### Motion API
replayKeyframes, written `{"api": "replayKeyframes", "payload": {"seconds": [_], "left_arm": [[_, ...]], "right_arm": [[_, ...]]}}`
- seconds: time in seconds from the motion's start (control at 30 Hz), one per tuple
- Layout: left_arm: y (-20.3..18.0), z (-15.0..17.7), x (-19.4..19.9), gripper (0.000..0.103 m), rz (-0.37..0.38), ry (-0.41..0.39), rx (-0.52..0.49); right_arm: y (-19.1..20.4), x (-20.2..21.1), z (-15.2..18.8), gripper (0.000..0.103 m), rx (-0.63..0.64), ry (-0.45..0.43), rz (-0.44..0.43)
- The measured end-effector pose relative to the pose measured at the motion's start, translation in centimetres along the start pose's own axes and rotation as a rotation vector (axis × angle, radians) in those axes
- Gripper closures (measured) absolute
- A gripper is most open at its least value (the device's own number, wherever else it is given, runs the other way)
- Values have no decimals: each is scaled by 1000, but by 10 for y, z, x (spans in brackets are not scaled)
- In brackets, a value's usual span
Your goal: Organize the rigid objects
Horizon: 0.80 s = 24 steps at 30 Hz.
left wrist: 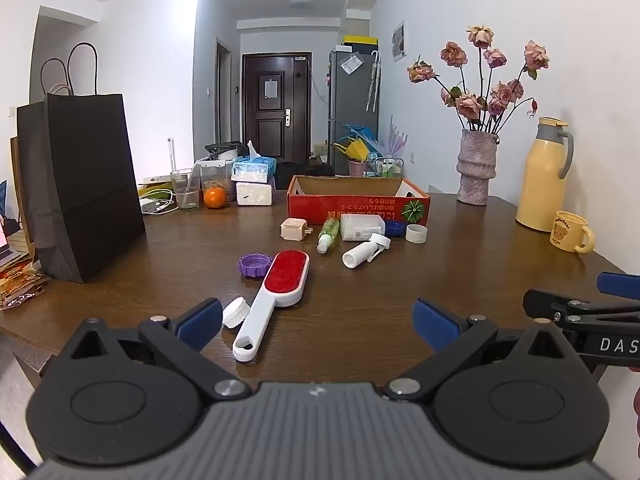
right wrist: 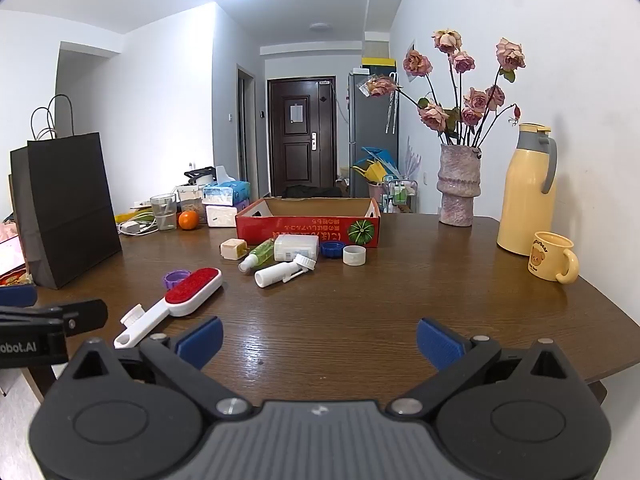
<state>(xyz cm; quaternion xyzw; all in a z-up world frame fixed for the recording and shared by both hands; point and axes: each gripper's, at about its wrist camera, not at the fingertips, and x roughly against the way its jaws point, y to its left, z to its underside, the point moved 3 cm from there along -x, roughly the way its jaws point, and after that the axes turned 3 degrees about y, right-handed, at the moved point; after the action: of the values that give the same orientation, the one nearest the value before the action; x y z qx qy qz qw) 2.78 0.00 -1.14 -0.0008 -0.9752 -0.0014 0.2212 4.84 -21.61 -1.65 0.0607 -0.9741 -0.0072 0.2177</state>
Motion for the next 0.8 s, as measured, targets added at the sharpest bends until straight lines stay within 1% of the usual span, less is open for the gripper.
{"api": "replayKeyframes", "payload": {"seconds": [0.17, 0.5, 0.8], "left_arm": [[0, 0, 1, 0, 9, -7, 0], [5, -3, -5, 0, 7, -3, 3], [3, -1, -2, 0, 6, -6, 2]], "right_arm": [[0, 0, 0, 0, -2, 0, -1], [0, 1, 0, 0, 1, 0, 1], [0, 1, 0, 0, 2, 0, 1]]}}
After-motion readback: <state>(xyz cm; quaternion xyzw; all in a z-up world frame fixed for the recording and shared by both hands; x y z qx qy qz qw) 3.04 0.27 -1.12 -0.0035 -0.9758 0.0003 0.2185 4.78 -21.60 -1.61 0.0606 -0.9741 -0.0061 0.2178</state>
